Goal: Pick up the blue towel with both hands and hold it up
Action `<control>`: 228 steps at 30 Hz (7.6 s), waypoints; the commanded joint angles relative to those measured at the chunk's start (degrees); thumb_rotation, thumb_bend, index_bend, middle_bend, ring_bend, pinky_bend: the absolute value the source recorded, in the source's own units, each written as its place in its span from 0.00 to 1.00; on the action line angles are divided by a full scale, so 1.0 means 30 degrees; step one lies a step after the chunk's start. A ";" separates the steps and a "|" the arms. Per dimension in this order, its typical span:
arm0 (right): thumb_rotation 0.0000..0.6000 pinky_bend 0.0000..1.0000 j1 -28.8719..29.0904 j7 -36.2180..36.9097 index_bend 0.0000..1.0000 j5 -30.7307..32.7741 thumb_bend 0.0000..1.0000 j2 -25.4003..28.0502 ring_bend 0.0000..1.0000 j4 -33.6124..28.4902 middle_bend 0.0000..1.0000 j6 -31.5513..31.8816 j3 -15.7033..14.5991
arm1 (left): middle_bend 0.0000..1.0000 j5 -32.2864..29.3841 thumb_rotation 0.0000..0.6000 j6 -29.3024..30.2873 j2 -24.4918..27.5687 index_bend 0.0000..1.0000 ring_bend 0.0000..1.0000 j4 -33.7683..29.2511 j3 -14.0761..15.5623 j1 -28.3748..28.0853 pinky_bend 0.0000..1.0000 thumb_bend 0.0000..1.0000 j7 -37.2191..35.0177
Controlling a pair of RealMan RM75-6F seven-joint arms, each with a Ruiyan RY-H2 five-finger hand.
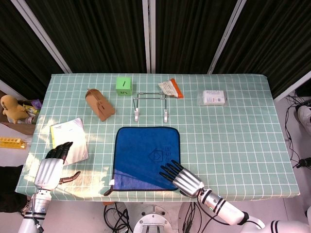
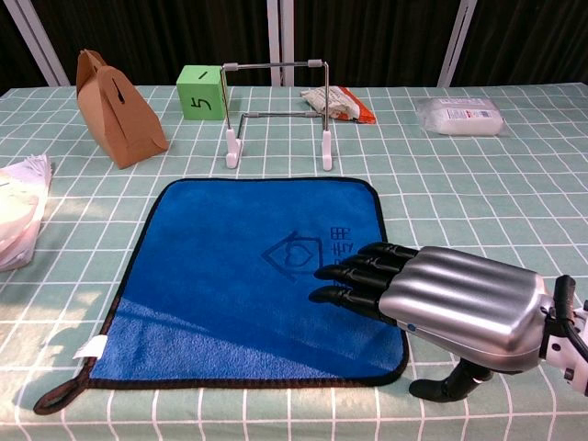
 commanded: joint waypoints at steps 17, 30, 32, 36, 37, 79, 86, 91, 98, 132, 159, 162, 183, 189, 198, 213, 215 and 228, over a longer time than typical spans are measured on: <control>1.00 0.00 0.0318 0.0196 0.09 0.0039 0.17 -0.0624 0.00 0.0656 0.00 0.0248 -0.0134 | 0.08 0.0156 0.75 0.0314 0.0072 0.02 0.11 0.0096 0.0022 0.0103 0.20 0.16 -0.0180; 1.00 0.00 0.0557 0.1004 0.18 -0.0505 0.46 -0.1567 0.00 0.1699 0.00 0.0954 0.0092 | 0.08 0.0220 0.77 0.0417 0.0116 0.02 0.11 0.0144 0.0003 0.0120 0.20 0.16 -0.0393; 1.00 0.00 0.0588 0.1232 0.20 -0.0599 0.50 -0.1787 0.00 0.2011 0.00 0.1096 0.0139 | 0.08 0.0217 0.78 0.0411 0.0119 0.02 0.11 0.0161 0.0007 0.0121 0.20 0.16 -0.0418; 1.00 0.00 0.0630 0.1717 0.21 -0.0762 0.53 -0.2195 0.00 0.2635 0.00 0.1411 0.0233 | 0.08 0.0214 0.79 0.0419 0.0130 0.02 0.11 0.0180 0.0004 0.0124 0.20 0.16 -0.0460; 1.00 0.00 0.0617 0.1792 0.21 -0.0821 0.53 -0.2291 0.00 0.2798 0.00 0.1545 0.0261 | 0.08 0.0204 0.80 0.0420 0.0135 0.02 0.11 0.0187 -0.0001 0.0125 0.20 0.16 -0.0467; 1.00 0.00 0.2054 0.6223 0.92 -0.1370 0.50 -0.5138 0.00 0.6261 0.00 0.3795 0.3075 | 0.16 0.1854 0.90 -0.1434 -0.0429 0.08 0.16 0.1392 0.0442 -0.1218 0.22 0.13 -0.5079; 1.00 0.00 0.4167 0.5865 1.00 0.0591 0.50 -0.5690 0.00 0.6699 0.00 0.2192 0.6093 | 0.17 0.1809 0.86 -0.3714 -0.0855 0.10 0.17 0.1785 0.0268 -0.2734 0.24 0.09 -0.7553; 1.00 0.00 0.5695 0.5868 1.00 0.2465 0.50 -0.5952 0.00 0.7260 0.00 0.0975 0.8109 | 0.21 0.1848 0.69 -0.4751 -0.1546 0.14 0.21 0.2391 0.0118 -0.3609 0.29 0.08 -0.9281; 1.00 0.00 0.7182 0.5306 1.00 0.3993 0.50 -0.6417 0.00 0.8145 0.00 0.0545 0.9374 | 0.28 0.1358 0.53 -0.5633 -0.2404 0.21 0.27 0.3149 -0.0063 -0.4300 0.36 0.07 -1.0443; 1.00 0.00 0.9498 0.3654 1.00 0.7697 0.50 -0.5838 0.00 0.7986 0.00 0.0808 0.9613 | 0.44 -0.1375 0.49 -0.6748 -0.3761 0.38 0.40 0.2445 -0.0947 -0.5831 0.47 0.16 -0.9494; 1.00 0.00 0.9106 0.4919 1.00 0.6973 0.52 -0.4910 0.00 0.7348 0.00 0.2176 0.8162 | 0.55 -0.2994 1.00 -0.5563 -0.4553 0.74 0.50 0.2236 -0.1891 -0.5570 0.55 0.44 -0.8297; 1.00 0.00 0.8556 0.5226 1.00 0.6798 0.52 -0.4556 0.00 0.6891 0.00 0.2666 0.7798 | 0.56 -0.3255 1.00 -0.5531 -0.4378 0.76 0.50 0.1886 -0.2050 -0.5653 0.56 0.46 -0.7674; 1.00 0.00 0.4386 0.9150 1.00 0.5970 0.52 -0.3494 0.00 0.5070 0.00 0.5944 0.5927 | 0.56 -1.2285 1.00 -0.9220 0.0179 0.76 0.50 -0.3000 -0.5785 -1.1952 0.56 0.46 0.2447; 1.00 0.00 0.3954 1.0652 1.00 0.6312 0.53 -0.4206 0.00 0.6342 0.00 0.6151 0.6374 | 0.56 -1.5590 1.00 -0.9636 0.0336 0.76 0.50 -0.2230 -0.6262 -1.4477 0.56 0.46 0.4230; 1.00 0.00 0.5516 1.1517 1.00 0.7548 0.54 -0.4736 0.00 0.8404 0.00 0.4576 0.8889 | 0.56 -2.0339 1.00 -1.1255 0.1036 0.76 0.50 0.0061 -0.6913 -1.7997 0.56 0.46 0.5065; 1.00 0.00 1.0188 1.1353 1.00 0.9674 0.55 -0.5570 0.00 1.3883 0.00 0.1759 1.2660 | 0.56 -2.8335 1.00 -1.5502 0.2141 0.76 0.50 0.5914 -0.5847 -2.3024 0.56 0.46 0.4673; 1.00 0.00 1.0643 1.1456 1.00 0.9987 0.56 -0.5757 0.00 1.4622 0.00 0.1410 1.2846 | 0.56 -2.9084 1.00 -1.6028 0.2084 0.76 0.50 0.6858 -0.5315 -2.3647 0.56 0.46 0.4840; 1.00 0.00 1.2198 1.3092 1.00 1.1356 0.57 -0.7333 0.00 1.8714 0.00 0.0125 1.3245 | 0.56 -3.3183 1.00 -1.8282 0.1091 0.74 0.50 1.1184 -0.1014 -2.7361 0.56 0.46 0.6428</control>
